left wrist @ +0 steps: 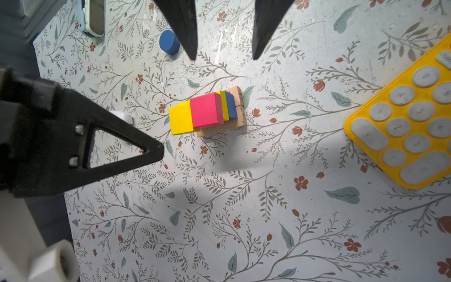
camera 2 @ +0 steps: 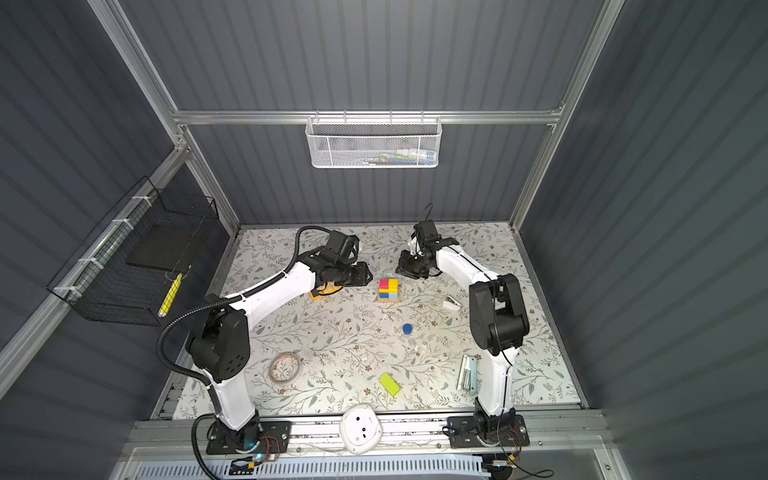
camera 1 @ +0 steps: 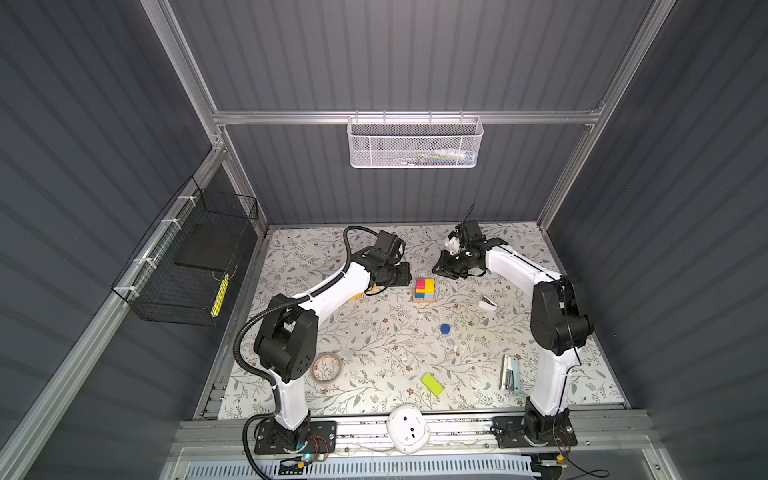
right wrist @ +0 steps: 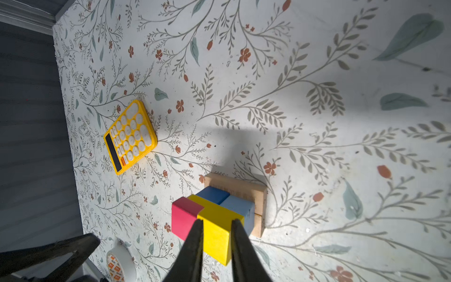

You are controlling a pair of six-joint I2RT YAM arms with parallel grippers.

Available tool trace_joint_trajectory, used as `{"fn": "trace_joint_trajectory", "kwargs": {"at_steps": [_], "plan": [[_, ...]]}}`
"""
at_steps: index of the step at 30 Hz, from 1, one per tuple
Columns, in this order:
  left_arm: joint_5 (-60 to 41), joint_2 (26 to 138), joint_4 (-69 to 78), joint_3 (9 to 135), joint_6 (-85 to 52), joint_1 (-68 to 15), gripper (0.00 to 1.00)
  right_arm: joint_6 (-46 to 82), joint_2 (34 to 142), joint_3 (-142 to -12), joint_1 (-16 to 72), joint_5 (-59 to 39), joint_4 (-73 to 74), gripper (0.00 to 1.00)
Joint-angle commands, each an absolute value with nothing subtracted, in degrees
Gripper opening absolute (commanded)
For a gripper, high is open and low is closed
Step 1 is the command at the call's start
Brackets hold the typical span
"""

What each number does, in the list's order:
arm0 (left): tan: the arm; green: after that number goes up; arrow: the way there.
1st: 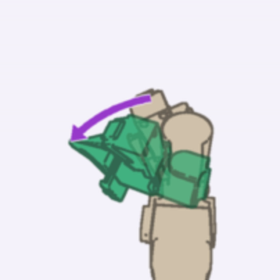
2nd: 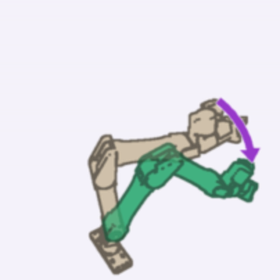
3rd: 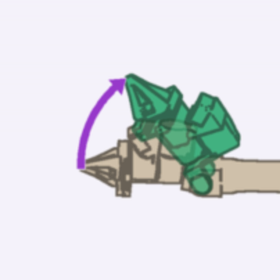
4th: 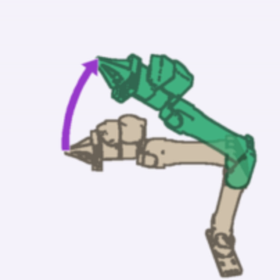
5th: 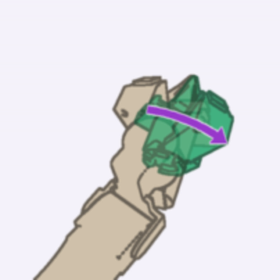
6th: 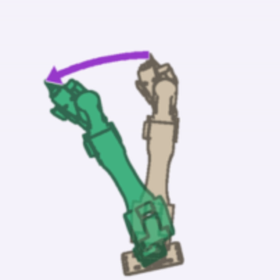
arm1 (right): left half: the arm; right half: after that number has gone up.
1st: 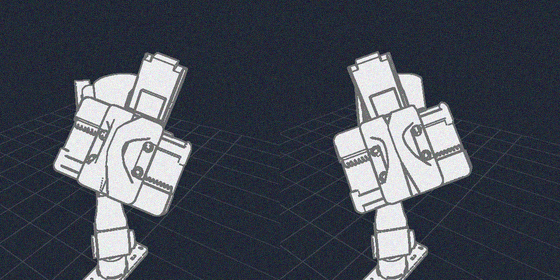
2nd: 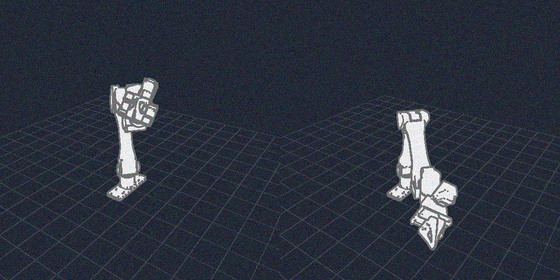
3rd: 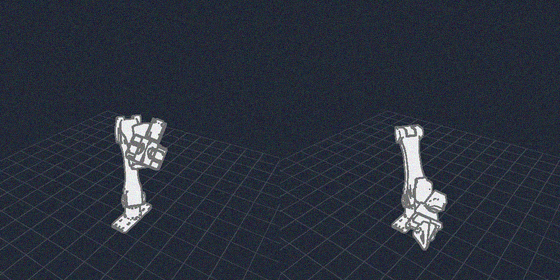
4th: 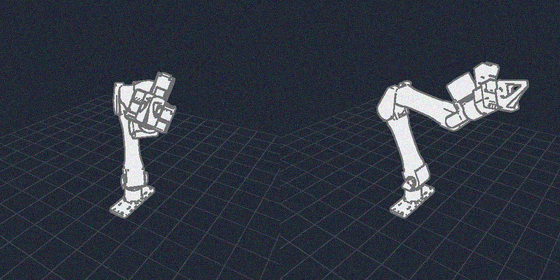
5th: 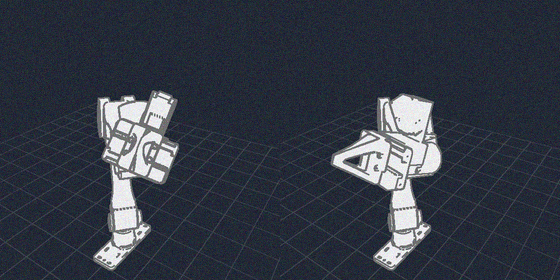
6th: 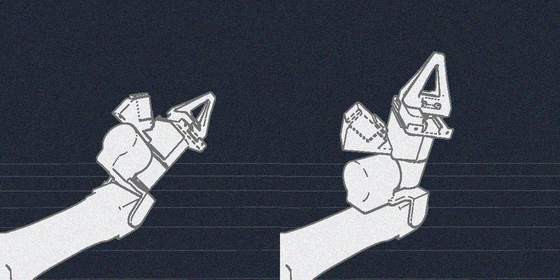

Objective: Build the wood block tower
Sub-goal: 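Raise the left gripper away from the stack while the right gripper holds the yellow cube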

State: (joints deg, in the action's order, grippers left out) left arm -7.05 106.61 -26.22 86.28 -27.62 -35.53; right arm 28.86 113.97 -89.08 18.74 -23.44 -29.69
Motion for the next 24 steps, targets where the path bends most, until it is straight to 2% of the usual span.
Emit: {"fn": "trace_joint_trajectory", "kwargs": {"at_steps": [1,24], "plan": [[-7.16,105.25,-25.93,85.43,-27.42,-35.33,0.37,28.62,115.78,-90.92,19.18,-24.67,-29.1,0.24],[-7.65,105.81,-25.83,85.52,-27.69,-35.33,0.37,29.14,116.98,-90.63,20.63,-25.71,-28.26,0.19]]}}
